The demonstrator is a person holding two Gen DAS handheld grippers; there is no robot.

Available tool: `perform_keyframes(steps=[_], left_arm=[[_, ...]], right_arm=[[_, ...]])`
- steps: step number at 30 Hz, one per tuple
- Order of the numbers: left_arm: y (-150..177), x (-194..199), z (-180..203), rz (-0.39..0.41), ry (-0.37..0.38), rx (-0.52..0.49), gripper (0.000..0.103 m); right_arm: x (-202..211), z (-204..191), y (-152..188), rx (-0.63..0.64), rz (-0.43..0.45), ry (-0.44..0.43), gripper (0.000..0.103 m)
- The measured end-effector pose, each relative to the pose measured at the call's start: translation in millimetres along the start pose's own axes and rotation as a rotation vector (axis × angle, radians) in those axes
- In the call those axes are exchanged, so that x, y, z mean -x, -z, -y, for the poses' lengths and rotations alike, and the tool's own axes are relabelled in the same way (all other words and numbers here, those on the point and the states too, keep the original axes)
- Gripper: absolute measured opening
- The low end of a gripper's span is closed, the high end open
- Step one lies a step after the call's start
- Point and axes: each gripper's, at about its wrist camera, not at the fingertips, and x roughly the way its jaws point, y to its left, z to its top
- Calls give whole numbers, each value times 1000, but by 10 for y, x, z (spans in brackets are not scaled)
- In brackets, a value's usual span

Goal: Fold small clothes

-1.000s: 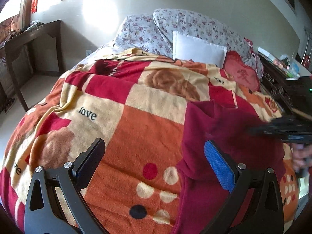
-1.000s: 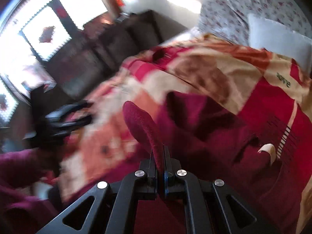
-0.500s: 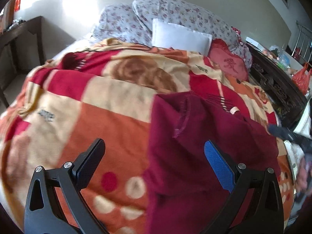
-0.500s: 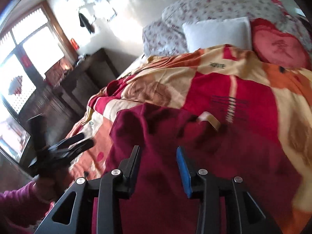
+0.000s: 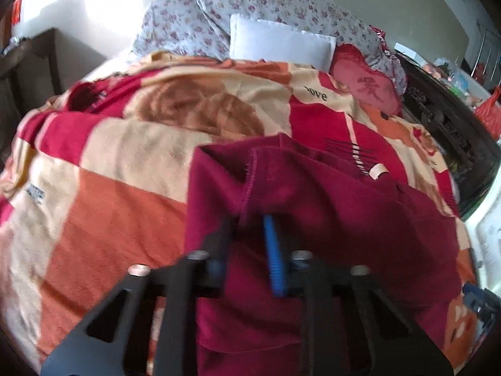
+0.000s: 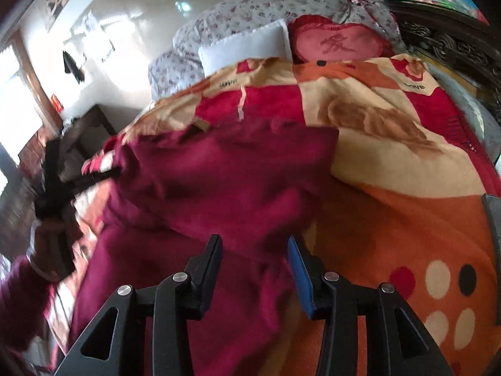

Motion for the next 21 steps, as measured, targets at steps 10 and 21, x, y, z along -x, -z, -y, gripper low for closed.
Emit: perform_keyframes(steps=[10, 21], left_arm=[[2, 302, -84, 3, 47, 37, 12], [376, 289, -51, -40, 49, 7, 11]], right_arm=[[-199, -10, 43, 127, 47, 189, 24], [26, 129, 121, 53, 35, 169, 10]])
